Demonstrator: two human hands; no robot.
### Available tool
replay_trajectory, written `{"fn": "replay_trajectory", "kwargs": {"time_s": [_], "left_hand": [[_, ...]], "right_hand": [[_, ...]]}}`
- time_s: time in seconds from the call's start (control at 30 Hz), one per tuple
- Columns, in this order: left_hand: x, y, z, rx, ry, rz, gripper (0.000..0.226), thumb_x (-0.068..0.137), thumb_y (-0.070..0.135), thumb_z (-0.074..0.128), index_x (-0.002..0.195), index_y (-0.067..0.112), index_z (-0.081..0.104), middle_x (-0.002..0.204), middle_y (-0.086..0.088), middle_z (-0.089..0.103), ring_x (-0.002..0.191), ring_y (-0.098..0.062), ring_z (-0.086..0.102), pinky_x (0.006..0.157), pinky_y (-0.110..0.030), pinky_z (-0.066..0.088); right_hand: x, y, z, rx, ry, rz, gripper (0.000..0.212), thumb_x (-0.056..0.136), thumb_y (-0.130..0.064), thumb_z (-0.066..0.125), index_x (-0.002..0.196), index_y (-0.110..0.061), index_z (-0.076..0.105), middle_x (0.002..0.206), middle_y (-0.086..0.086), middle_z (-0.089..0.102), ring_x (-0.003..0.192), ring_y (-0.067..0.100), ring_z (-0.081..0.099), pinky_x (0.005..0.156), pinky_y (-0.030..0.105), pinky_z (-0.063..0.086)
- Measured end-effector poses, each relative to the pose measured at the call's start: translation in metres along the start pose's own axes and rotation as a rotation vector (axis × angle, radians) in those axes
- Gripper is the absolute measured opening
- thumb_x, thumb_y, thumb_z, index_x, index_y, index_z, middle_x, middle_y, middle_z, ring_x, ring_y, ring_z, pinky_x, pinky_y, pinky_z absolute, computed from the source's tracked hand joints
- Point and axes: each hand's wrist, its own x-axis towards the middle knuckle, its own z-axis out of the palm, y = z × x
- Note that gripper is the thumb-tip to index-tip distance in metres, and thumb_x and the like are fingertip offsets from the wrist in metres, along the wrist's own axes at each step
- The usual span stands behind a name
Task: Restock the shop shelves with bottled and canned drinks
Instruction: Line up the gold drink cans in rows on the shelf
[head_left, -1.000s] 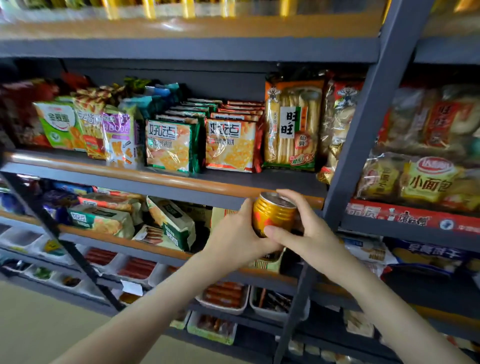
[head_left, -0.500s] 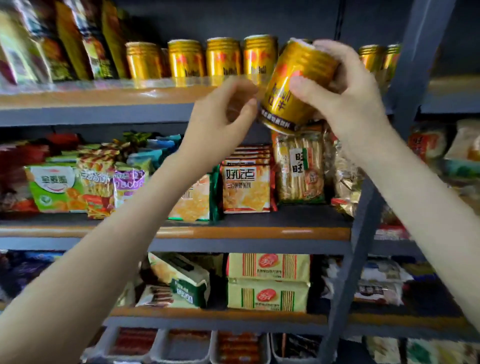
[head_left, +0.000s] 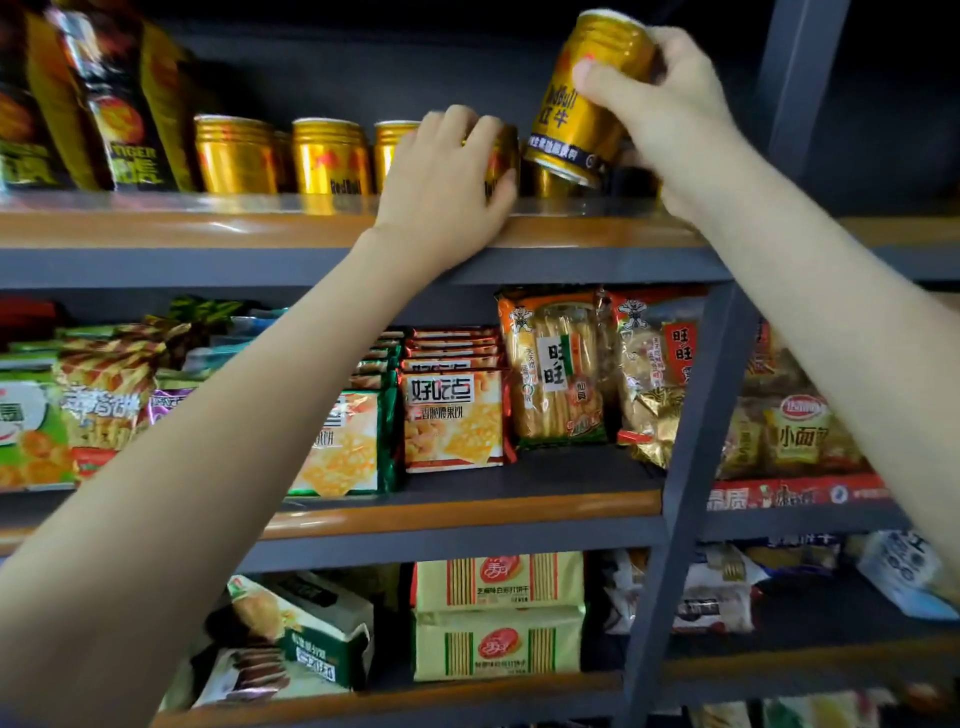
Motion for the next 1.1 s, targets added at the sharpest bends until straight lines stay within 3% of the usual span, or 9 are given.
{"fn": "replay_trajectory", "kwargs": {"time_s": [0.1,0.23,0.4,0.53,0.67,0.77,0.83,1.0,1.1], "left_hand": [[0.004,-0.004,0.006,0.021,0.03,-0.007,0.054,0.094,0.041,0.036,0.132,0.004,0.049,0.124,-0.017,0.054,0.112,-0.033,0.052,0.089,-0.039,0.041],[0.008,-0.005,0.009,0.027,0.015,0.0,0.056,0.093,0.04,0.035,0.129,0.0,0.051,0.121,-0.019,0.055,0.109,-0.035,0.053,0.086,-0.041,0.043],[0.011,-0.002,0.01,0.051,0.008,0.024,0.051,0.09,0.036,0.034,0.119,-0.001,0.055,0.114,-0.019,0.058,0.102,-0.035,0.055,0.081,-0.041,0.044],[0.012,0.0,0.009,0.058,0.044,0.044,0.046,0.088,0.033,0.036,0.109,-0.002,0.057,0.102,-0.02,0.06,0.094,-0.037,0.056,0.078,-0.042,0.045],[0.013,-0.002,0.012,0.095,0.036,0.027,0.048,0.088,0.035,0.036,0.113,-0.001,0.058,0.105,-0.018,0.061,0.097,-0.036,0.058,0.091,-0.045,0.043],[0.015,-0.002,0.012,0.126,-0.036,-0.019,0.056,0.089,0.041,0.031,0.121,0.002,0.055,0.113,-0.018,0.061,0.105,-0.037,0.056,0.102,-0.047,0.037],[0.017,-0.001,0.011,0.141,-0.074,-0.044,0.058,0.09,0.043,0.029,0.126,0.004,0.053,0.118,-0.018,0.061,0.11,-0.036,0.055,0.105,-0.047,0.033],[0.018,0.012,0.007,0.115,-0.061,-0.076,0.054,0.091,0.039,0.034,0.13,0.005,0.05,0.123,-0.018,0.058,0.116,-0.035,0.053,0.106,-0.046,0.033],[0.019,0.039,0.004,-0.01,0.078,-0.024,0.047,0.092,0.031,0.042,0.129,0.002,0.052,0.122,-0.018,0.059,0.112,-0.035,0.056,0.097,-0.044,0.043]], "right_hand": [[0.011,0.009,0.007,-0.16,-0.038,-0.012,0.059,0.077,-0.041,0.076,0.127,-0.029,0.048,0.123,-0.005,0.054,0.105,0.009,0.056,0.079,0.027,0.054],[0.02,0.023,0.014,-0.264,-0.141,0.043,0.064,0.075,-0.041,0.079,0.13,-0.027,0.049,0.122,-0.003,0.054,0.107,0.014,0.055,0.087,0.035,0.053],[0.021,0.028,0.012,-0.374,-0.296,0.068,0.056,0.08,-0.042,0.075,0.126,-0.027,0.046,0.111,-0.005,0.056,0.1,0.015,0.058,0.086,0.036,0.054],[0.024,0.022,0.007,-0.621,-0.415,0.031,0.077,0.078,-0.044,0.076,0.139,-0.024,0.033,0.112,-0.001,0.05,0.094,0.012,0.053,0.072,0.027,0.043],[0.022,0.023,0.011,-0.673,-0.403,-0.113,0.092,0.076,-0.038,0.079,0.148,-0.028,0.022,0.147,0.006,0.033,0.123,0.024,0.041,0.086,0.028,0.035],[0.026,0.019,0.013,-0.704,-0.462,-0.127,0.082,0.076,-0.036,0.08,0.141,-0.029,0.031,0.134,0.004,0.038,0.109,0.02,0.044,0.072,0.024,0.038],[0.027,0.017,0.012,-0.702,-0.482,-0.105,0.079,0.074,-0.037,0.081,0.137,-0.027,0.034,0.126,0.001,0.038,0.107,0.02,0.046,0.072,0.026,0.04],[0.013,0.016,0.011,-0.75,-0.31,-0.164,0.08,0.082,-0.039,0.073,0.148,-0.021,0.03,0.151,0.004,0.027,0.135,0.025,0.034,0.103,0.033,0.034],[-0.01,0.011,-0.007,-0.717,-0.131,-0.331,0.059,0.093,-0.032,0.061,0.145,-0.018,0.037,0.151,0.001,0.032,0.137,0.019,0.034,0.103,0.024,0.026]]}}
